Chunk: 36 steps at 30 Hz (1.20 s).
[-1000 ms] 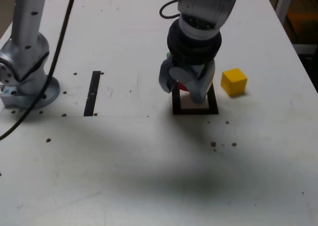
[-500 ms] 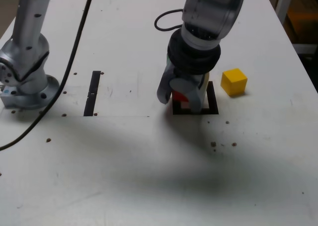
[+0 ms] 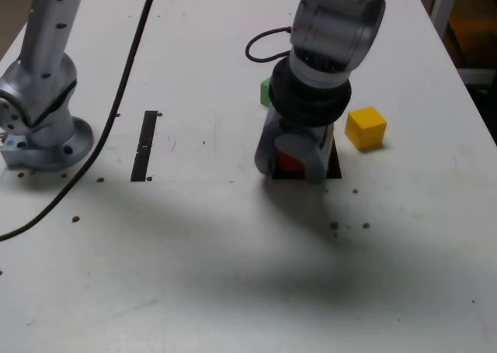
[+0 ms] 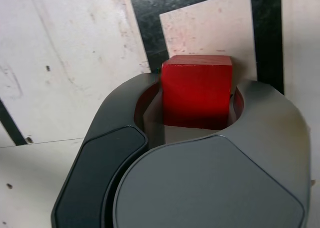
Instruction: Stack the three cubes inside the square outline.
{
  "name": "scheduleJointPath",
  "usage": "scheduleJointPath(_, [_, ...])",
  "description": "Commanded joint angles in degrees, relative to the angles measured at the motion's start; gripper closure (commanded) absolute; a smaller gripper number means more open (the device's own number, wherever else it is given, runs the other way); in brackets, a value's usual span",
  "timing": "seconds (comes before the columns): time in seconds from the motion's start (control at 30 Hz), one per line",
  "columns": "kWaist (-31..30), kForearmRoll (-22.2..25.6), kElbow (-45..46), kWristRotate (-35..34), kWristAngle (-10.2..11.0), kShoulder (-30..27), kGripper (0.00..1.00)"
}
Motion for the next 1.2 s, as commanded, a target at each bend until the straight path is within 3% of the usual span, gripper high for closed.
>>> scheduleJointPath(0.0, [0.0,-0.5,0.1,-0.1,0.3,-0.1,0.60])
scheduleJointPath(0.13, [0.0,-0.9,0.2,-0.1,0.7,-0.1,0.59])
scheduleJointPath(0.2, [0.0,-0.8,0.1,-0.1,1.0,-0.1,0.54])
scheduleJointPath(0.4, [0.0,0.5,-0.4,-0.2,3.2,-0.8,0.15])
scheduleJointPath(0.5, [0.0,1.7,-1.0,-0.4,4.5,-1.7,0.03])
scheduleJointPath(0.83, [-0.1,6.4,-4.2,0.0,5.7,-2.9,0.00])
scheduleJointPath(1.0, [-0.3,11.8,-11.4,1.7,6.4,-3.8,0.00])
scheduleJointPath(1.17, [3.4,14.2,-19.4,2.2,4.4,-0.7,0.00])
